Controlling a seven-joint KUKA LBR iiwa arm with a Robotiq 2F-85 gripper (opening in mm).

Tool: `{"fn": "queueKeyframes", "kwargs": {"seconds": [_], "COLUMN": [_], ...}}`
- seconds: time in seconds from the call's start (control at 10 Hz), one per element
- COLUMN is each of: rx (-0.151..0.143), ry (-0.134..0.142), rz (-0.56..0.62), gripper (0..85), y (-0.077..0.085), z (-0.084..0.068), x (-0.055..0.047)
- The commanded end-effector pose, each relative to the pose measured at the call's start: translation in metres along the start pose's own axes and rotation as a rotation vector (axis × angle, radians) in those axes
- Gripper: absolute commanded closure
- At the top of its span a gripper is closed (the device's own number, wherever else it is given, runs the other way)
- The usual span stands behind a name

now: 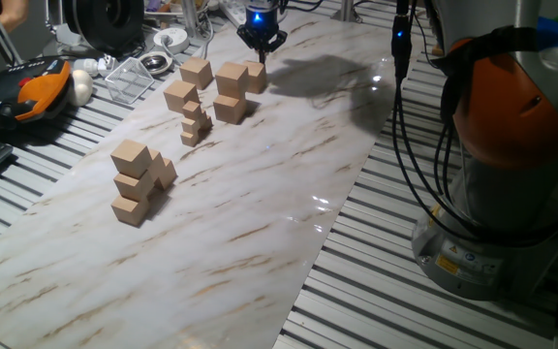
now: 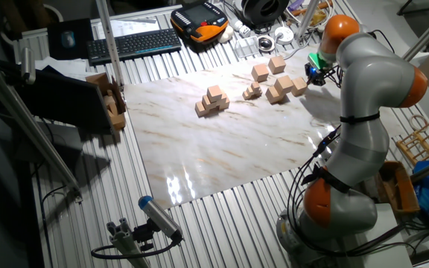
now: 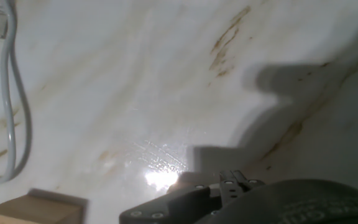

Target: Stack the blocks into a pyramid shape

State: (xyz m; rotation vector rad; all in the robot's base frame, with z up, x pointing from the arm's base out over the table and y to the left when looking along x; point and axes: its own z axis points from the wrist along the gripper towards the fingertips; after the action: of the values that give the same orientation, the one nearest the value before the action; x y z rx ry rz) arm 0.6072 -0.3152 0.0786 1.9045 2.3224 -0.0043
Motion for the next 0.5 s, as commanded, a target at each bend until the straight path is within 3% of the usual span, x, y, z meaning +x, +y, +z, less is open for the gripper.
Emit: {"fn": "queueKeyframes", "kwargs": {"seconds": [0.0,0.4], "rx": [0.000,0.000], "ry": [0.000,-0.002], "rz": [0.000,-0.002], "gripper": [85.0,85.0], "y": [-0.0005,-0.0010], "z": [0.0000,0.0003], "x": [0.0002,0.0002]}}
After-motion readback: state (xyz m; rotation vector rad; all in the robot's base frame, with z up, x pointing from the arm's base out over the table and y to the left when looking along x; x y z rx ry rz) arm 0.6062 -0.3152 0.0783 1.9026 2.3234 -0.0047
